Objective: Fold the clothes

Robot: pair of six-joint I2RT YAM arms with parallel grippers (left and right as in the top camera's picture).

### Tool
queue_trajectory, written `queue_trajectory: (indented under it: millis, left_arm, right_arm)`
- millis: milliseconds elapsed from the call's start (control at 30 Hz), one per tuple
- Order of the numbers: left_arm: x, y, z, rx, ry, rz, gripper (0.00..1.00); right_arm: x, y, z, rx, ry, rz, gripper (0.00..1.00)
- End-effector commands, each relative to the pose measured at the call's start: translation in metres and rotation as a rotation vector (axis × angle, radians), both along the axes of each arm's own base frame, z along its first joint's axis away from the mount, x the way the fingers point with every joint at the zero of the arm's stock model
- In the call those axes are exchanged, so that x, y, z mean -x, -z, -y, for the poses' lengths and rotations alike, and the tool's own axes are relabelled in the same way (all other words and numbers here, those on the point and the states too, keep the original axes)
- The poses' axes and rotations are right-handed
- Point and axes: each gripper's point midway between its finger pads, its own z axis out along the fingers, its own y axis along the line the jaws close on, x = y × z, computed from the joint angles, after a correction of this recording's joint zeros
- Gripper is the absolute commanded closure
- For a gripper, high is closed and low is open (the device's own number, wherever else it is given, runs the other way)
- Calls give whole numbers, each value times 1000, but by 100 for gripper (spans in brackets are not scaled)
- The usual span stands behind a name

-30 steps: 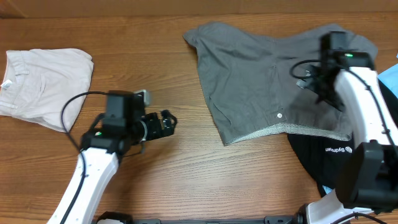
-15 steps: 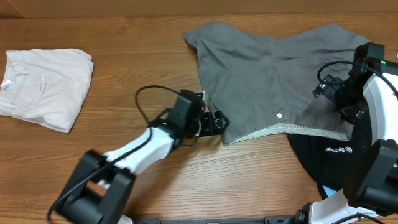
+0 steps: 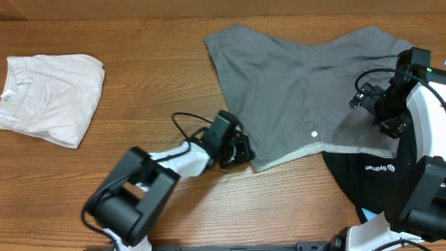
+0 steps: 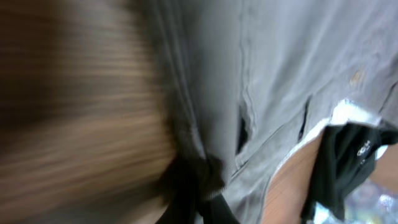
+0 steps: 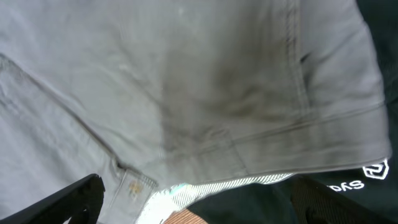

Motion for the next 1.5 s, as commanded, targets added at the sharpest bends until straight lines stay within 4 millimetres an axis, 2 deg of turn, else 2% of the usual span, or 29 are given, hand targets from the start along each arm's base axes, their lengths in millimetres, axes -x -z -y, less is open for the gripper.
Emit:
queue_trajectory:
  millis: [0,33,100,167,200,233,267,300,333,367,400,533,633,800,967,1000,1033,1100,1200,1367,1467]
  left_arm:
    - [-37,-31,-84,-61,-15,120,96]
    - [-45,-38,-103,-84,-40,140,96]
    - [-79,-67,-168,-151,-145,230,96]
    - [-120,-117,-242,-199,-277,372,96]
    - [-135,-139,-274,-210,-356,410,91]
    - [-143,-155,-294,-208,-401,439,71]
    - [-148,-170,-311,-201,-439,461,29]
    - [-151,-184,-324,-190,-465,480,4]
    - [-149,-199,-341,-172,-500,475,0]
    - [-140,-200,-343,-147,-507,428,0]
    - [-136,-198,-340,-134,-503,405,0]
    - [-90,-168,-304,-88,-422,157,0]
    - [-54,-147,-263,-75,-318,-11,0]
    - [-24,-113,-189,-72,-135,-91,0]
    - [16,-77,-122,-70,-71,-207,2]
    - [34,-64,-101,-71,-73,-259,4]
    - [43,-59,-92,-73,-74,-284,4]
    - [58,-50,-79,-80,-71,-319,5]
    - [83,-34,-72,-146,-98,-384,5]
    - [94,-31,-67,-169,-75,-395,6]
    - [97,-29,-71,-193,-80,-405,7]
  right_arm:
    - [0,-3,1,3,-7,12,0]
    - [0,-3,1,3,-7,12,0]
    - [0,-3,1,4,-7,15,0]
    - [-1,-3,1,4,-7,17,0]
    - [-1,-3,1,4,-7,18,0]
    - [-1,-3,1,4,-7,18,0]
    - [-1,-3,1,4,-7,18,0]
    - [-1,-3,1,4,-8,17,0]
    - [-1,-3,1,4,-11,16,0]
    - [-1,-3,1,4,-12,16,0]
    - [0,-3,1,5,-15,16,0]
    - [1,-2,0,5,-37,9,0]
    - [3,-2,0,3,-37,2,2]
    - [3,-2,0,3,-36,2,1]
    - [3,-2,0,3,-36,2,1]
    - [3,-2,0,3,-36,2,1]
    - [2,-2,0,3,-36,2,1]
    - [2,-2,0,3,-36,2,1]
    - [2,-2,0,3,-36,2,0]
    - [2,-2,0,4,-36,4,0]
    - [2,-2,0,4,-37,4,0]
